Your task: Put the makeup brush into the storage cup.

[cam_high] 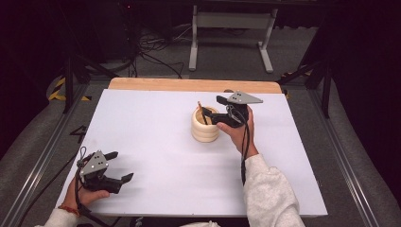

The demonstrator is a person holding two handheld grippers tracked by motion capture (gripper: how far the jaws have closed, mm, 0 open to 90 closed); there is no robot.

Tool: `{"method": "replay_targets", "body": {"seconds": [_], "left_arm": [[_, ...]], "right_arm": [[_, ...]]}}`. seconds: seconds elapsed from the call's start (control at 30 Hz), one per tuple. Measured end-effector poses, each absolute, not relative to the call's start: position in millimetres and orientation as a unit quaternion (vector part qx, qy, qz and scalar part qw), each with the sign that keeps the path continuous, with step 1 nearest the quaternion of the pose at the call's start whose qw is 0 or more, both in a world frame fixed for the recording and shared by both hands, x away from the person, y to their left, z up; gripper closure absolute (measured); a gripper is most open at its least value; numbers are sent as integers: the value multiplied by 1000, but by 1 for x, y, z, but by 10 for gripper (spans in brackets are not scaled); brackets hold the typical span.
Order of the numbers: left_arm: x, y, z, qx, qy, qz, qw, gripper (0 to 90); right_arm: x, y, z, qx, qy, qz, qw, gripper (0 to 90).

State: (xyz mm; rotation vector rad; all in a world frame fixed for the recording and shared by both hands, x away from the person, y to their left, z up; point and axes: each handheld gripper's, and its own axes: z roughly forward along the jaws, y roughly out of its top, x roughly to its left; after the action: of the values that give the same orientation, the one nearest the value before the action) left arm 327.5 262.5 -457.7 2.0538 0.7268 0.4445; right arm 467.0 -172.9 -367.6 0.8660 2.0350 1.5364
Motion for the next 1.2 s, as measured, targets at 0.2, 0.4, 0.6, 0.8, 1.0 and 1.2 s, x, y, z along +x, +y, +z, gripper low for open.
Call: {"method": "replay_targets", "body": {"seconds": [0.2,0.4,0.6,0.8,1.0,1.2], "left_arm": [[327,263,-458,828,294,179,443,47],[328,263,-458,828,293,179,443,47],[327,263,-457,826,296,181,445,47],[327,263,-457,828,293,180,443,47],[327,263,-457,827,294,182,444,46],[327,263,-457,828,293,181,442,46]], "right_arm": [[467,-171,-367,317,740,545,233,138],[467,-171,-368,321,742,539,236,78],[467,-170,-367,318,750,530,234,75],[465,-171,-366,322,748,528,243,60],[465,-171,-366,323,748,527,242,63],[462,-173,-363,320,748,523,253,69]]}}
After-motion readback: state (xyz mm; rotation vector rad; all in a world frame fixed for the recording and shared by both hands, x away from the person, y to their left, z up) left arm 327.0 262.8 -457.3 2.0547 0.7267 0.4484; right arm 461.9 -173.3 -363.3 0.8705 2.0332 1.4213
